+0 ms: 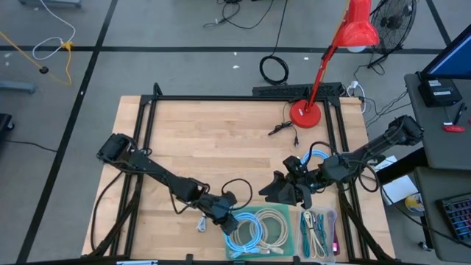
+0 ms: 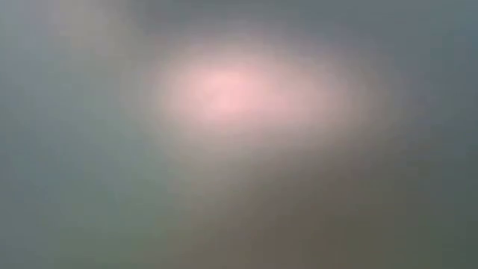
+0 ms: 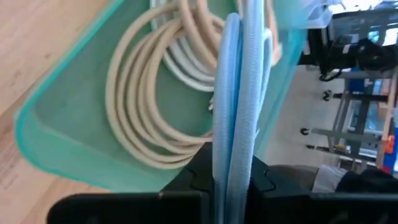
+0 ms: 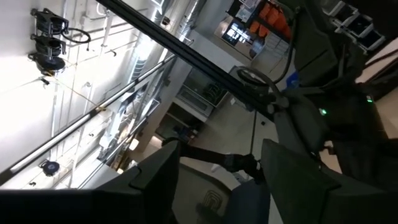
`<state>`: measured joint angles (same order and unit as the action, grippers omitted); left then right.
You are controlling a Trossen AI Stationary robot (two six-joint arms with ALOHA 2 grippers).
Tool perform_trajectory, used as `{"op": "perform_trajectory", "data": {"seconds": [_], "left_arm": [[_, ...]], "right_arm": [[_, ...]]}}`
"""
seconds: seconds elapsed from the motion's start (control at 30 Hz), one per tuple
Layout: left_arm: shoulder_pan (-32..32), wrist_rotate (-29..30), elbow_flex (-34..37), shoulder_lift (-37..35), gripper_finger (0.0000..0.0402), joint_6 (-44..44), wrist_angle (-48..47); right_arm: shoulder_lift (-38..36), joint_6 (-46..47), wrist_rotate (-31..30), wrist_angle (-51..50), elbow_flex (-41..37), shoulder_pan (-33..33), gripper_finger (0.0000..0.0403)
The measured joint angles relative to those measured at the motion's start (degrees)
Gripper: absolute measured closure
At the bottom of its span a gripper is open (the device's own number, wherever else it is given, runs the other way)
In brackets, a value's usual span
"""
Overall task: Pick & Place USB Port
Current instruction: Put the left blue hdmi cable into the green bin
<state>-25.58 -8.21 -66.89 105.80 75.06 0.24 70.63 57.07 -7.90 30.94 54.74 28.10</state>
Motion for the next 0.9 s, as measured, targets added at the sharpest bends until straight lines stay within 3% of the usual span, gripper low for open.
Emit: {"op": "perform_trajectory", "data": {"seconds": [0.27, 0.57, 0.9], "left_arm": [[1.5, 0.7, 0.0, 0.0, 0.0376, -3.9, 12.1], [2.4, -2.6, 0.0, 0.0, 0.0376, -4.2, 5.3], [2.5, -3.8, 0.0, 0.0, 0.0376, -4.1, 4.7]], "right_arm": [[0.0, 0.7, 0.2, -1.3, 0.0, -0.4, 0.0188], [0.0, 0.7, 0.2, -1.3, 0.0, -0.4, 0.0188], [0.0, 0.6, 0.2, -1.3, 0.0, -0.4, 0.0188]]}}
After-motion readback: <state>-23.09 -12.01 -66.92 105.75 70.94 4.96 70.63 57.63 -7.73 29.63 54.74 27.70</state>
